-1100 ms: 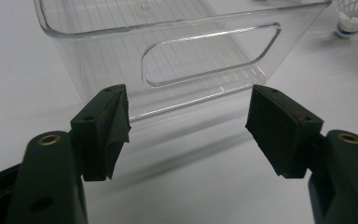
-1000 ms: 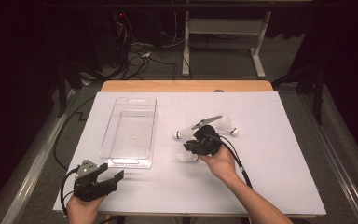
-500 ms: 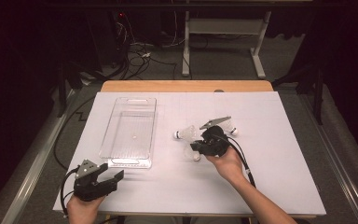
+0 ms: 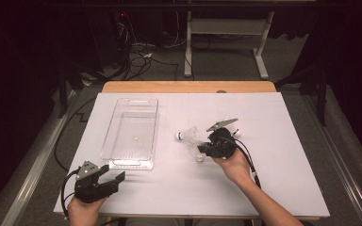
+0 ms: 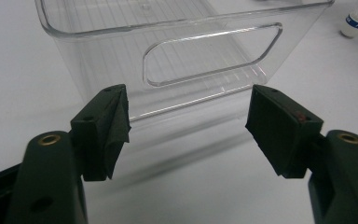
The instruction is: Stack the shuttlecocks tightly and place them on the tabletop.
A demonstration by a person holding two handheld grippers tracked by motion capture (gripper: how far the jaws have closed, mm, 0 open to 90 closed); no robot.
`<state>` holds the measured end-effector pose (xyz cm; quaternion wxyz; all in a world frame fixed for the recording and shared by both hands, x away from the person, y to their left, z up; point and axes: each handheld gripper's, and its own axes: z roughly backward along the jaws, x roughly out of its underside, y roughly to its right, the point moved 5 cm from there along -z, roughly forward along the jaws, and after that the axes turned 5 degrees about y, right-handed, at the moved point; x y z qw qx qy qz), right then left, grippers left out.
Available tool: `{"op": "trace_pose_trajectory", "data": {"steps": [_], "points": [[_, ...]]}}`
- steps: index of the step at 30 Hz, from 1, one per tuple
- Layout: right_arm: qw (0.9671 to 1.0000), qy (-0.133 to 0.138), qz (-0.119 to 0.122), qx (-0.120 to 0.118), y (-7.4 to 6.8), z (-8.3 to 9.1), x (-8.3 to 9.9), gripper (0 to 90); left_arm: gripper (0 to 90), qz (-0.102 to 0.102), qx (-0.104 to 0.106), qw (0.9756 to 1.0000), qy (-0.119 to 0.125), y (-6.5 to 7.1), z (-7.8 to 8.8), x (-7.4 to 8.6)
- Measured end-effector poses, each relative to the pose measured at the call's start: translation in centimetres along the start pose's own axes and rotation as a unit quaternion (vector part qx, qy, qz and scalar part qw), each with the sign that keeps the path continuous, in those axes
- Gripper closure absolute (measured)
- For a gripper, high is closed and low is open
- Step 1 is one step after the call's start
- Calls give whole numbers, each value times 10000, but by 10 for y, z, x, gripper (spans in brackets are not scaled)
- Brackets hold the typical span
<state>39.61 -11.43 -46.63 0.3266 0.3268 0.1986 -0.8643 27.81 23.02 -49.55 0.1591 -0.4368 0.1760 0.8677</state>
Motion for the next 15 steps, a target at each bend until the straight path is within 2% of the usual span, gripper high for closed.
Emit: {"op": "trace_pose_trajectory", "data": {"steps": [15], "points": [[9999, -33, -82, 107, 10, 6, 7, 763, 307, 4, 4, 10000, -4, 0, 0, 0]]}}
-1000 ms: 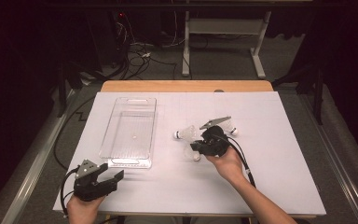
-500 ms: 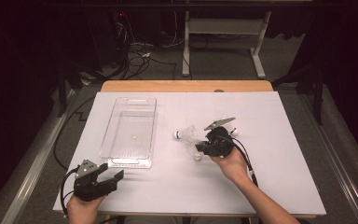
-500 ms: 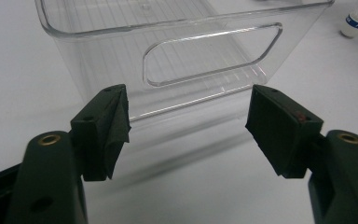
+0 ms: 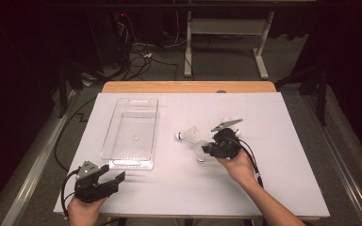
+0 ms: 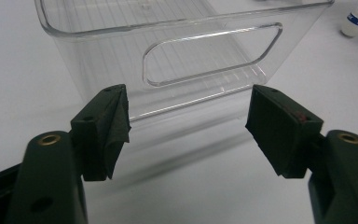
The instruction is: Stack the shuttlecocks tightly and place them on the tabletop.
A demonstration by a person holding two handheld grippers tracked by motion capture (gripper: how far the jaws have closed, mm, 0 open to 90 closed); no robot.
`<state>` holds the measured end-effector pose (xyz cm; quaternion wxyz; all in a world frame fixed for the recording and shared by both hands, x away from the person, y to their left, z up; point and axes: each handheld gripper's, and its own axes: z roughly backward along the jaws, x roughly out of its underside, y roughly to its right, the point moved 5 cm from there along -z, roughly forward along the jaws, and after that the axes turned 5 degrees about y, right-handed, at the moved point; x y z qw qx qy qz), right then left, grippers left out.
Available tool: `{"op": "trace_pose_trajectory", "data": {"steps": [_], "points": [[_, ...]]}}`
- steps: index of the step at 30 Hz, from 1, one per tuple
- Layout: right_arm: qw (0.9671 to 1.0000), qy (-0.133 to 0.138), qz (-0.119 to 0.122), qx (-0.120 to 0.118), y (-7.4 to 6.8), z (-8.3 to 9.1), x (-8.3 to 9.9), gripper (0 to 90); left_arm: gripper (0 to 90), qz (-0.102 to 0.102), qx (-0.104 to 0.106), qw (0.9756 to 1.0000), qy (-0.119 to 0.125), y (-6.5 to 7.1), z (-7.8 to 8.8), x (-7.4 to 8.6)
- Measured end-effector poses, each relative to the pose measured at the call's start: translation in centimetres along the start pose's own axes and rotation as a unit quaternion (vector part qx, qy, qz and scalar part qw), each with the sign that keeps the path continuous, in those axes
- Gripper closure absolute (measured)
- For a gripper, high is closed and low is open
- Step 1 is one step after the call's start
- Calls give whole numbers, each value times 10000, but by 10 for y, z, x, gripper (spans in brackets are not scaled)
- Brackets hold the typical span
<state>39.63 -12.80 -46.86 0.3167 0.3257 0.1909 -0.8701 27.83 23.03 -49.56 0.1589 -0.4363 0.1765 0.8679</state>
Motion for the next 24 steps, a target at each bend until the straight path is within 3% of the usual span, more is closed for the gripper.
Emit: {"op": "trace_pose_trajectory", "data": {"steps": [24], "points": [[9994, -29, -300, 144, 22, 8, 20, 697, 308, 19, -22, 10000, 12, -1, 1, 0]]}}
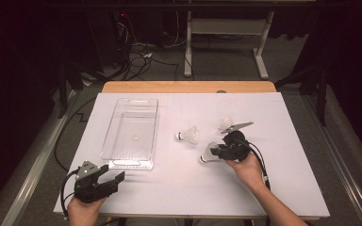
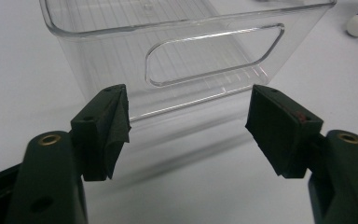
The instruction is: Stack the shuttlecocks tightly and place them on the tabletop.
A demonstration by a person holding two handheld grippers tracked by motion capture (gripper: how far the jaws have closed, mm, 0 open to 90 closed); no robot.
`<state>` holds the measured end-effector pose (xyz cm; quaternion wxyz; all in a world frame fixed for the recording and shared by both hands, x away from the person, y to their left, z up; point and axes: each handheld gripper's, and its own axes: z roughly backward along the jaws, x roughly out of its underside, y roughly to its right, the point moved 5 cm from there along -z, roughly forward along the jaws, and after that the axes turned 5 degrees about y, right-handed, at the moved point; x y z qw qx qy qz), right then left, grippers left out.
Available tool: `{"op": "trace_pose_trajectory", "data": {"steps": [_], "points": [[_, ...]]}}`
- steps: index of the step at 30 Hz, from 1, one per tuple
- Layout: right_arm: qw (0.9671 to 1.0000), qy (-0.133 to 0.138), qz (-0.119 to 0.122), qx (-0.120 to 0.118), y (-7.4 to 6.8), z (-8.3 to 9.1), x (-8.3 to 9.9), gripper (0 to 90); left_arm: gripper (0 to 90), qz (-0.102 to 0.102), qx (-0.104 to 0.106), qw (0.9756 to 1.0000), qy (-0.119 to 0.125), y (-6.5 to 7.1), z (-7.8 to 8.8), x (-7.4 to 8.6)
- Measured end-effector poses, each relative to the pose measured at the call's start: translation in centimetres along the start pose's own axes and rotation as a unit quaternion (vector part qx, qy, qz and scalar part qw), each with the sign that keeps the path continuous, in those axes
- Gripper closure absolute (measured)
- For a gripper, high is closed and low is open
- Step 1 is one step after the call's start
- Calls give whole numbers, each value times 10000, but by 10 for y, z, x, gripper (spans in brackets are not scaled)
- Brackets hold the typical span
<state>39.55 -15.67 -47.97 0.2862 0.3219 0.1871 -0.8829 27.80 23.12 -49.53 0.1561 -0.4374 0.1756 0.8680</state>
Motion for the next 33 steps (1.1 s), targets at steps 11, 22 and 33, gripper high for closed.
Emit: {"op": "trace_pose_trajectory", "data": {"steps": [11, 22, 33], "points": [[9999, -40, -124, 59, 9, 1, 8, 672, 308, 9, -15, 10000, 15, -1, 0, 0], [9996, -129, -208, 136, 17, 0, 16, 641, 308, 36, -33, 10000, 23, -2, 1, 0], [9993, -191, -262, 192, 21, -1, 19, 631, 308, 40, -27, 10000, 21, -2, 1, 0]]}}
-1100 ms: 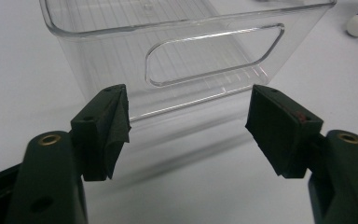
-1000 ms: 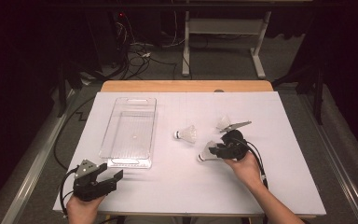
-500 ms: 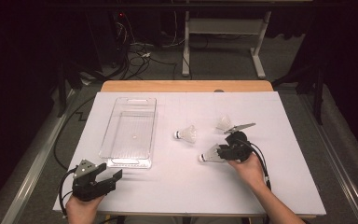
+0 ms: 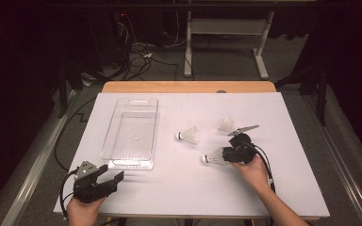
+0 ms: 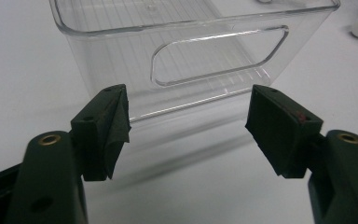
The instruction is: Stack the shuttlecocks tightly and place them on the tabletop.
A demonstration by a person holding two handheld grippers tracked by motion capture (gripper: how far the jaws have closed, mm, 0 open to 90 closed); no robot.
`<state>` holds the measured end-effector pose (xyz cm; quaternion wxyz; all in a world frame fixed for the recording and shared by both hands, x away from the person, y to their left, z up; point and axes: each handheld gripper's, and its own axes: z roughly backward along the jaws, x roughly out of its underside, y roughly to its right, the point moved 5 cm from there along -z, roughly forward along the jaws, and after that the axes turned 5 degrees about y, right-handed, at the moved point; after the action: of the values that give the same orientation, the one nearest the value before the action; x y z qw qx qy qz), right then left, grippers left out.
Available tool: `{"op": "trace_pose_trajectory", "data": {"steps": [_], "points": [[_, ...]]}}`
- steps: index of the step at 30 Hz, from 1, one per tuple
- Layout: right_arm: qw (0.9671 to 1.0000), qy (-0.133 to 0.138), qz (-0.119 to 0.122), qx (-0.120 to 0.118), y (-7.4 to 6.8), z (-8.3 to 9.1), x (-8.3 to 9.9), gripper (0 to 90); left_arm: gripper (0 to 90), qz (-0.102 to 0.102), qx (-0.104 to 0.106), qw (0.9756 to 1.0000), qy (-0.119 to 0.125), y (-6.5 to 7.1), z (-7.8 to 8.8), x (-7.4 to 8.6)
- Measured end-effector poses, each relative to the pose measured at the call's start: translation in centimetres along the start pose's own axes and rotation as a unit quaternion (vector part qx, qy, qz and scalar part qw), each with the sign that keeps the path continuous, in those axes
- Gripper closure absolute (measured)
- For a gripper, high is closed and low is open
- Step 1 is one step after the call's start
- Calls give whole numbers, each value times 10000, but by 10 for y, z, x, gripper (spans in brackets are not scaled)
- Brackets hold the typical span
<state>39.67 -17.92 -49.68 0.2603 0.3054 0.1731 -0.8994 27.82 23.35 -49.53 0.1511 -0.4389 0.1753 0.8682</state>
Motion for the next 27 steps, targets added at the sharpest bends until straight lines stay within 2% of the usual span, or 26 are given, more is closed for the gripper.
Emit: {"op": "trace_pose_trajectory", "data": {"steps": [7, 27], "points": [[10000, 71, -65, -9, 2, 2, 1, 618, 309, 9, 0, 10000, 11, 1, 0, 0], [9998, 213, -48, 31, 4, 11, 4, 584, 309, -12, 13, 10000, 7, 1, 0, 0]]}}
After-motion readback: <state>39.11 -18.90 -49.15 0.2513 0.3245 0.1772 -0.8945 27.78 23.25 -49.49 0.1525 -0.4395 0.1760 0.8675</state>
